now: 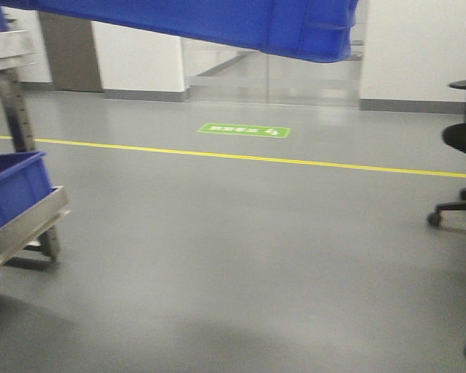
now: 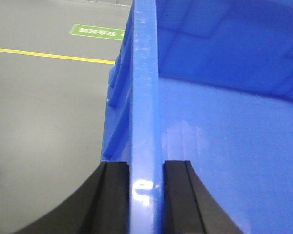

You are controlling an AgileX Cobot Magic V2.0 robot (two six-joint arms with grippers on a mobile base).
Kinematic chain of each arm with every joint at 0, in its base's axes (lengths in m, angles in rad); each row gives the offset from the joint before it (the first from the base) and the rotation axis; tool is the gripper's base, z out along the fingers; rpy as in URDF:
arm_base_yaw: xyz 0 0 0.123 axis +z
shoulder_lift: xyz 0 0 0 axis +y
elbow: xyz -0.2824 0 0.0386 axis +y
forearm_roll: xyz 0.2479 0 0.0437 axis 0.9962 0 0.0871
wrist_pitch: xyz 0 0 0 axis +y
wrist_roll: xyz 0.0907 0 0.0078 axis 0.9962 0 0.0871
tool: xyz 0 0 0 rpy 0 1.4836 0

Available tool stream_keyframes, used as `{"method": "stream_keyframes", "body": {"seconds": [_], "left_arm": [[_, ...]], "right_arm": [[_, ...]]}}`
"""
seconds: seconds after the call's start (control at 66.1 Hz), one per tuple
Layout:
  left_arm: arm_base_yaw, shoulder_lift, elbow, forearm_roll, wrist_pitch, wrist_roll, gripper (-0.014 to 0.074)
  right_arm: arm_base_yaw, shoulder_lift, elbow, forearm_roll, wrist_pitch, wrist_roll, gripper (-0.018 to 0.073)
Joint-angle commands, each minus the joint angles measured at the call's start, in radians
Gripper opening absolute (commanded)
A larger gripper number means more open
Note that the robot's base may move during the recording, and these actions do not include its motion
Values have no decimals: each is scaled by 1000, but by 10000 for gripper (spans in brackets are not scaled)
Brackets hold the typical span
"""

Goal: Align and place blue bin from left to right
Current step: 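Approach the second rack of blue bins holding the bin raised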

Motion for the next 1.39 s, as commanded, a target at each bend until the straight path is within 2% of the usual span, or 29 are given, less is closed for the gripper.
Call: {"method": "stream_keyframes", "body": {"seconds": [0.0, 1.377], "left_arm": [[-2, -32, -19, -14, -160, -8, -111], [-2, -32, -19, -14, -161, -8, -111]], "right_arm": [[2, -24, -20, 3, -52, -41, -67], [2, -24, -20, 3, -52, -41, -67]]}}
